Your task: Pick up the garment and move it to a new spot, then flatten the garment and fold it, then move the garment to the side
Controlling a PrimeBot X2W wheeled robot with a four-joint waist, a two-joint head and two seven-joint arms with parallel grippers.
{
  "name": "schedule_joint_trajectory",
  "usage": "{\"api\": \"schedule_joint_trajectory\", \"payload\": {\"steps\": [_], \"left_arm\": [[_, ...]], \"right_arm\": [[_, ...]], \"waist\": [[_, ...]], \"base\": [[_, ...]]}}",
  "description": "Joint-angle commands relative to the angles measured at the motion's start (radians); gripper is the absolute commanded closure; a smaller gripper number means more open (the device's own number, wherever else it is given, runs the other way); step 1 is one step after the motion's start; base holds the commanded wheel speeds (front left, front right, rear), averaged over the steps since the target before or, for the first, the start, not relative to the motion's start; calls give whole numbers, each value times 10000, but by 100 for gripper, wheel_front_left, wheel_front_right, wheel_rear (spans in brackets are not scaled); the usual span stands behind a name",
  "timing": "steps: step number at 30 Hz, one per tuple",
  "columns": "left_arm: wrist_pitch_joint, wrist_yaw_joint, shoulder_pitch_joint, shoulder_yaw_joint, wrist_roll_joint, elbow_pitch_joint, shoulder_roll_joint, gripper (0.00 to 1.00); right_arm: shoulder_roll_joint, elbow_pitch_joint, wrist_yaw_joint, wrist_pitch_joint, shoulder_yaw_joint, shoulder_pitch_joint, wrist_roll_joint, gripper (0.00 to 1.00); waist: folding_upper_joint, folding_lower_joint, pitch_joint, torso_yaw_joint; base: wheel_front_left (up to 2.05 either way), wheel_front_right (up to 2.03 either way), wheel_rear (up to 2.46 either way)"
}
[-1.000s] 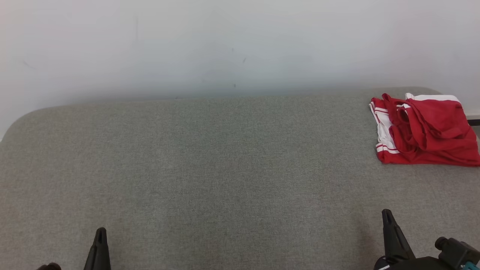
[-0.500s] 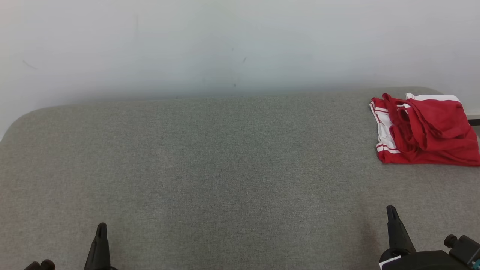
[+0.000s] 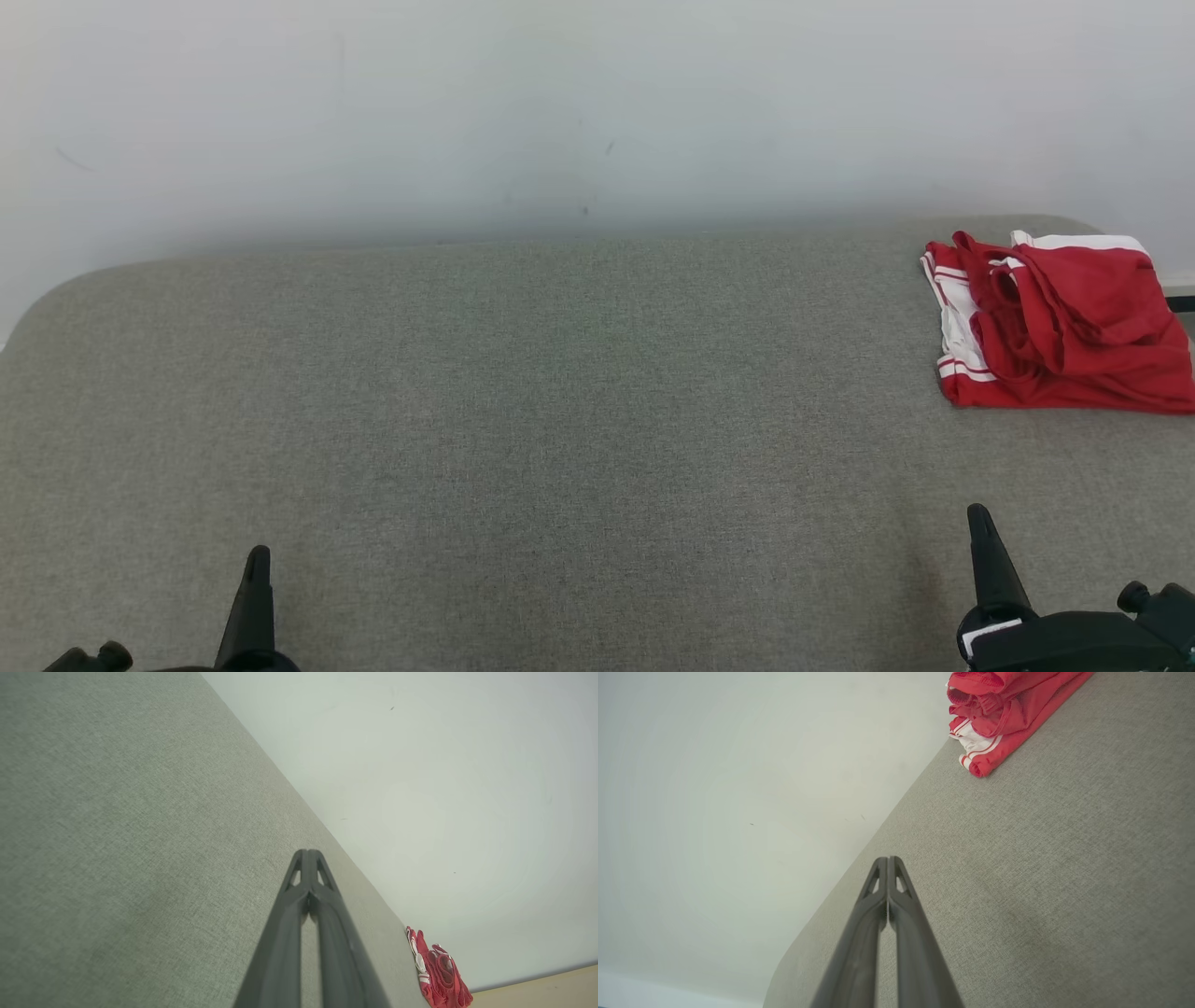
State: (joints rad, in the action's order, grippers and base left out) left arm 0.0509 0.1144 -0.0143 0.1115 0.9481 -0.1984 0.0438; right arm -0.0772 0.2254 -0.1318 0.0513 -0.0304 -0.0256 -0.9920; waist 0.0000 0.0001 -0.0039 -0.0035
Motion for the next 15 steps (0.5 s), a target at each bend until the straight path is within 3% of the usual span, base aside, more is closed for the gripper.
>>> {"api": "schedule_joint_trajectory", "payload": {"steps": [1, 15], "left_arm": [[-76, 28, -229, 21, 342, 62, 56, 100], [-475, 76, -432, 27, 1899, -69, 64, 100]], "right_arm": [[11, -87, 8, -75, -60, -235, -270, 100], [56, -22, 10, -444, -230, -396, -1778, 100]], "waist": [[-1, -1, 1, 1], [-1, -1, 15, 8]], "base": [[0, 0, 0], [0, 0, 0]]}}
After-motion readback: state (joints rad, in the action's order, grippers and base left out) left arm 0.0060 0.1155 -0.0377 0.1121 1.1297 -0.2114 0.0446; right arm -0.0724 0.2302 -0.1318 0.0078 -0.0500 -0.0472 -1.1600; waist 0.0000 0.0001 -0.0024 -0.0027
